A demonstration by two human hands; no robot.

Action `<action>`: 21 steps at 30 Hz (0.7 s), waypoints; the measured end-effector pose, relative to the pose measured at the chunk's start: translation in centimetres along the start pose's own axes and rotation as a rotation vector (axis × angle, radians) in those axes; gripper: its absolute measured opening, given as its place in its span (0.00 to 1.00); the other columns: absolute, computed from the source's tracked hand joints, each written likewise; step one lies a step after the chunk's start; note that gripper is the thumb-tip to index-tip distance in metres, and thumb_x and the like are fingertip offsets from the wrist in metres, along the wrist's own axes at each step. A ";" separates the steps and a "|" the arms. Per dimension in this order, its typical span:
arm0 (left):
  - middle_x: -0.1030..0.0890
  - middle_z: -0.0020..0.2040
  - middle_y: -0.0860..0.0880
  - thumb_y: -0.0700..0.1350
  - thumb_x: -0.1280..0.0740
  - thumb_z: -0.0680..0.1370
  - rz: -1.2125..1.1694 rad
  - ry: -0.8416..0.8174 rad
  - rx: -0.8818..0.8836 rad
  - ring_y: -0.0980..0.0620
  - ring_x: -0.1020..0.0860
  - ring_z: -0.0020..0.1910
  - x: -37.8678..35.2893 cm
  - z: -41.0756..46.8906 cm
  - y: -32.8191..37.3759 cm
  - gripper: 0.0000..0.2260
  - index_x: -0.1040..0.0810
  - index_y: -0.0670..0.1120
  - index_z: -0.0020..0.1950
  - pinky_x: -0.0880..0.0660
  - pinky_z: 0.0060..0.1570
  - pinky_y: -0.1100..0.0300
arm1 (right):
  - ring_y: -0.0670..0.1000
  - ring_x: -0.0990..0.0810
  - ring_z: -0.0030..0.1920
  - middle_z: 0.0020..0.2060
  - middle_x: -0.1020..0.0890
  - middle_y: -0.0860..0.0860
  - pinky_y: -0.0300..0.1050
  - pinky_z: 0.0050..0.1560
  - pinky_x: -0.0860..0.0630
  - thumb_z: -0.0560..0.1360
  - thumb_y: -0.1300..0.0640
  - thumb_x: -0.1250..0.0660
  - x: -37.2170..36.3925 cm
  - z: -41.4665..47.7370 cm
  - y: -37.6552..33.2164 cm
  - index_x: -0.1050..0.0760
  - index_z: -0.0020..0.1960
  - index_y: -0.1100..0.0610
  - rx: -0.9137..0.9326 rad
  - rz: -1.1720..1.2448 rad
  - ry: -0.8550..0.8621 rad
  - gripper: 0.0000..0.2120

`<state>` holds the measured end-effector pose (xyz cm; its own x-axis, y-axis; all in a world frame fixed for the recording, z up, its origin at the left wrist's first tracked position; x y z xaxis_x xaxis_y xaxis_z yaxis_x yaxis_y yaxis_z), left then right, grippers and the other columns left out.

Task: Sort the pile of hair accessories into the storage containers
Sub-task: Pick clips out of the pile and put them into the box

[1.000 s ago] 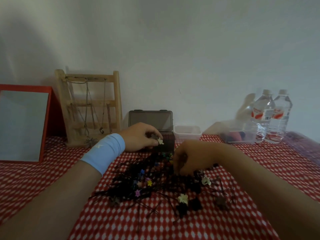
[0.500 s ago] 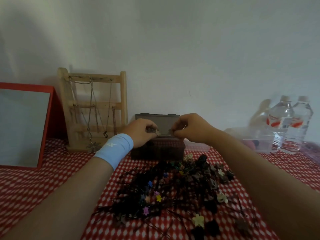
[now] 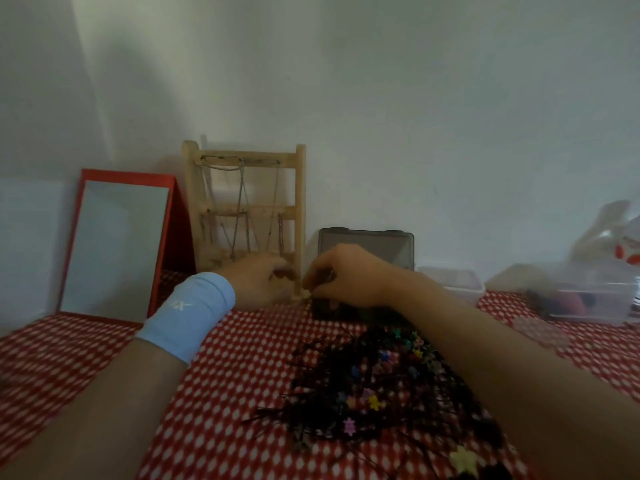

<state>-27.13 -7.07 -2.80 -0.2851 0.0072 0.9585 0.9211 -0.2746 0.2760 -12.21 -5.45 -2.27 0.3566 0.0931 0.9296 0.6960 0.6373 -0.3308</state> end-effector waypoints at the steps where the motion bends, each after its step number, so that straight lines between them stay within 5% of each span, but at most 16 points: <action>1: 0.26 0.63 0.52 0.52 0.34 0.78 0.023 -0.007 0.020 0.52 0.27 0.62 -0.2 -0.5 -0.3 0.18 0.26 0.50 0.67 0.33 0.55 0.62 | 0.41 0.21 0.51 0.56 0.17 0.46 0.36 0.55 0.25 0.78 0.57 0.30 -0.8 0.5 -0.6 0.19 0.62 0.51 0.016 -0.028 -0.021 0.13; 7: 0.25 0.62 0.51 0.48 0.32 0.78 -0.016 -0.041 -0.024 0.51 0.26 0.61 -2.6 -2.4 -0.5 0.19 0.29 0.47 0.67 0.30 0.59 0.61 | 0.53 0.23 0.64 0.66 0.22 0.51 0.45 0.65 0.27 0.80 0.61 0.35 -4.7 2.0 -2.2 0.24 0.69 0.52 0.022 -0.205 -0.136 0.19; 12: 0.22 0.61 0.50 0.55 0.28 0.72 -0.092 0.003 0.095 0.52 0.24 0.55 -2.1 -1.5 -2.3 0.25 0.28 0.50 0.67 0.27 0.56 0.58 | 0.45 0.21 0.53 0.57 0.17 0.48 0.38 0.58 0.25 0.80 0.60 0.34 -3.7 0.6 -2.1 0.18 0.60 0.52 0.040 -0.150 -0.053 0.12; 16: 0.24 0.65 0.50 0.62 0.29 0.72 -0.030 -0.080 0.086 0.52 0.25 0.61 -1.9 -1.7 -1.1 0.33 0.30 0.47 0.72 0.29 0.61 0.60 | 0.35 0.21 0.45 0.47 0.18 0.39 0.28 0.49 0.26 0.76 0.58 0.29 -1.7 -1.3 -1.5 0.16 0.54 0.49 0.069 -0.067 -0.044 0.08; 21: 0.20 0.57 0.51 0.66 0.30 0.70 -0.009 -0.146 -0.001 0.52 0.22 0.54 -3.7 -1.6 1.7 0.28 0.23 0.49 0.62 0.24 0.58 0.53 | 0.35 0.20 0.45 0.46 0.17 0.37 0.32 0.52 0.23 0.74 0.55 0.26 -0.4 -3.7 -0.2 0.16 0.53 0.46 0.048 -0.082 -0.146 0.09</action>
<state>-24.94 -9.15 -5.96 -0.2521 0.1493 0.9561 0.9182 -0.2751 0.2850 -10.15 -8.40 -3.14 0.2029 0.1474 0.9680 0.6869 0.6832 -0.2480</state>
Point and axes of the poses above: each hand's wrist, its own z-axis towards the middle knuckle, its own x-axis out of the back of the hand, y = z × x, the point moved 5 cm from there along z, towards the middle knuckle
